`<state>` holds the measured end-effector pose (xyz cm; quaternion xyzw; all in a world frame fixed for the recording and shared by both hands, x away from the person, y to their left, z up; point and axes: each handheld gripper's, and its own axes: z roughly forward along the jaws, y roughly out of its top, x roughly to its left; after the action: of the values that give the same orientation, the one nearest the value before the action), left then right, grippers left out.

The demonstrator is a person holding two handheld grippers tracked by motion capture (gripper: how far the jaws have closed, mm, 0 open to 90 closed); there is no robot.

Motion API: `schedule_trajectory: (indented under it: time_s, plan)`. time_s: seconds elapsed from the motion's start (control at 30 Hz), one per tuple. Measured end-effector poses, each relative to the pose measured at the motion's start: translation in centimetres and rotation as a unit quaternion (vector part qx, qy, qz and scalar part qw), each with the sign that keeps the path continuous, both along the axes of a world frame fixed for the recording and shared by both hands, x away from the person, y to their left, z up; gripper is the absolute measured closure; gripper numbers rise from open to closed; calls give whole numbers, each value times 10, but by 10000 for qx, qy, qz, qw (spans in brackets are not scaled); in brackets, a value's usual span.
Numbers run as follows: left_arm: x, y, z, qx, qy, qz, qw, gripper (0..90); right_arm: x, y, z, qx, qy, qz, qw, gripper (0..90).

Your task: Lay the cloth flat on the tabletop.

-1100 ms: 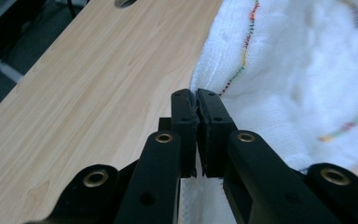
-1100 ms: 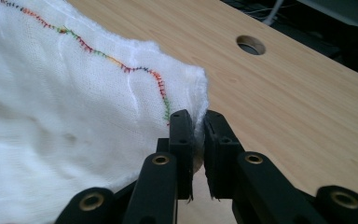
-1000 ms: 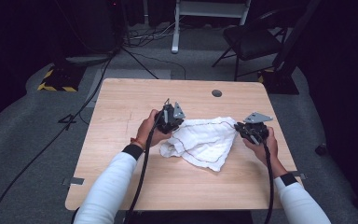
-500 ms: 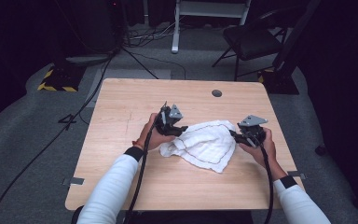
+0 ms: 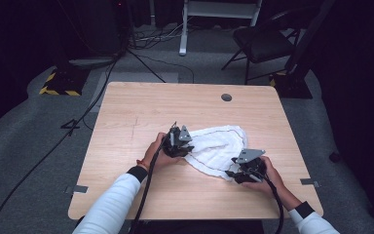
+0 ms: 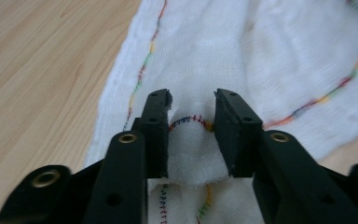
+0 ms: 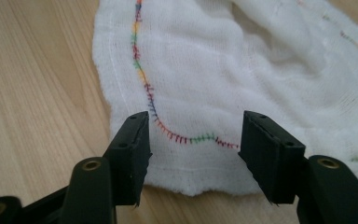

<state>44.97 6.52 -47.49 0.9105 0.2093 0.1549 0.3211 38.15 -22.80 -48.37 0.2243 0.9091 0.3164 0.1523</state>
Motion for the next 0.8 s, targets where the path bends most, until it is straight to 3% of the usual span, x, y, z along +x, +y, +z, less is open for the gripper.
schedule_trajectory:
  time_s: [0.13,0.33,0.5,0.57,0.67,0.7,0.73,0.8]
  plan:
    - [9,9,0,-11,14,47,10000,827,0,-6,-2,78,130,-67,9999,435]
    - [17,25,1,52,-4,326,9995,842,-3,-19,0,-65,103,-137,9998,434]
    - [22,32,0,85,10,441,9990,844,-5,-36,0,-84,150,-216,9996,435]
    - [27,38,0,108,12,603,9981,844,-6,-48,1,-102,197,-299,9993,432]
    - [32,45,-1,53,-50,1006,9949,780,-6,-57,1,-109,173,-381,9991,430]
    - [32,45,-1,53,-50,1006,9949,727,-6,-57,1,-109,173,-381,9991,430]
    - [32,47,-1,15,-67,1190,9929,666,-7,-58,1,-112,149,-384,9991,428]
    - [27,47,3,-93,-107,1023,9946,605,-7,-57,2,-179,103,-391,9990,420]
